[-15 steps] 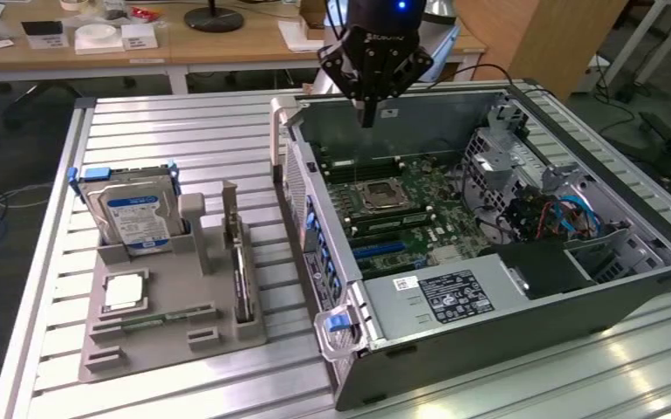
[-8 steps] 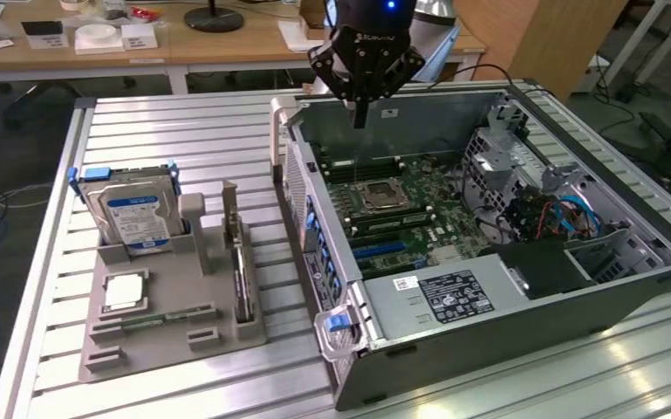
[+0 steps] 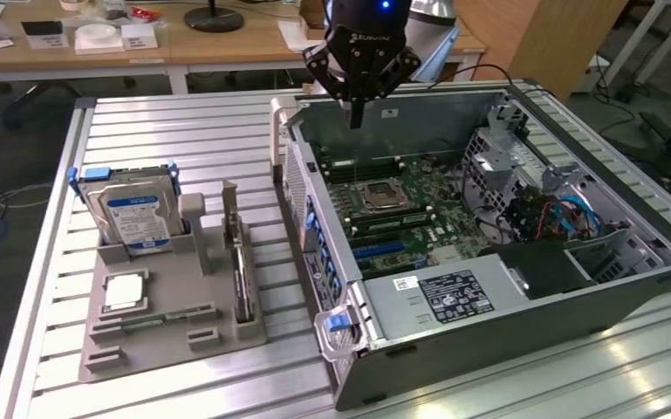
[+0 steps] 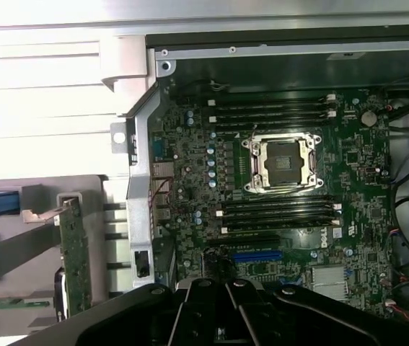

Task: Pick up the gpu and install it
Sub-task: 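Reach for the gpu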

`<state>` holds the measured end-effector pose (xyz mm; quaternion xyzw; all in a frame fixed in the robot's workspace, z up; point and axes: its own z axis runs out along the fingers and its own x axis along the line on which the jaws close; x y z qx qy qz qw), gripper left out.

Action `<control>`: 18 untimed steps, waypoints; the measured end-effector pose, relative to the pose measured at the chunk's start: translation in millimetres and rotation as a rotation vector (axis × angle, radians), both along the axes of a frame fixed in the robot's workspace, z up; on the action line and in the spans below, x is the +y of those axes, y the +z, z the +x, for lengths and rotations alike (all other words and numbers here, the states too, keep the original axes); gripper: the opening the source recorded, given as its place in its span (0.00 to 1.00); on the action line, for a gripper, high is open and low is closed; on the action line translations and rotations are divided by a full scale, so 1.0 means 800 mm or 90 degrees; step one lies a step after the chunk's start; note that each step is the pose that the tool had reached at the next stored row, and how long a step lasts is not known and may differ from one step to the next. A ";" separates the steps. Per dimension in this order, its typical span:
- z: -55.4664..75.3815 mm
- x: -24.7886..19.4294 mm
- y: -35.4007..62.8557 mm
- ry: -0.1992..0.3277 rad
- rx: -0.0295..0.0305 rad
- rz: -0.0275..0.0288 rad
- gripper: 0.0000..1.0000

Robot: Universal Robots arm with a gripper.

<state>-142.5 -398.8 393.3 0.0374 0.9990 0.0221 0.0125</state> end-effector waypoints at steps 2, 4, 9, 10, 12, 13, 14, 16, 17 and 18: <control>-0.001 0.0000 0.000 0.000 0.0000 0.0000 0.11; -0.003 0.0001 0.000 0.000 0.0000 0.0001 0.11; -0.007 0.0002 0.000 0.000 0.0000 0.0000 0.11; -0.007 0.0002 0.000 0.000 0.0000 0.0000 0.11; -0.008 0.0002 0.000 0.000 0.0000 0.0000 0.11; -0.008 0.0002 0.000 0.000 0.0000 0.0000 0.11; -0.008 0.0002 0.000 0.000 0.0000 0.0001 0.11; -0.009 0.0002 0.000 0.000 0.0000 0.0001 0.11; -0.009 0.0002 0.000 0.000 0.0000 0.0000 0.11; -0.010 0.0002 0.000 0.000 0.0000 0.0000 0.11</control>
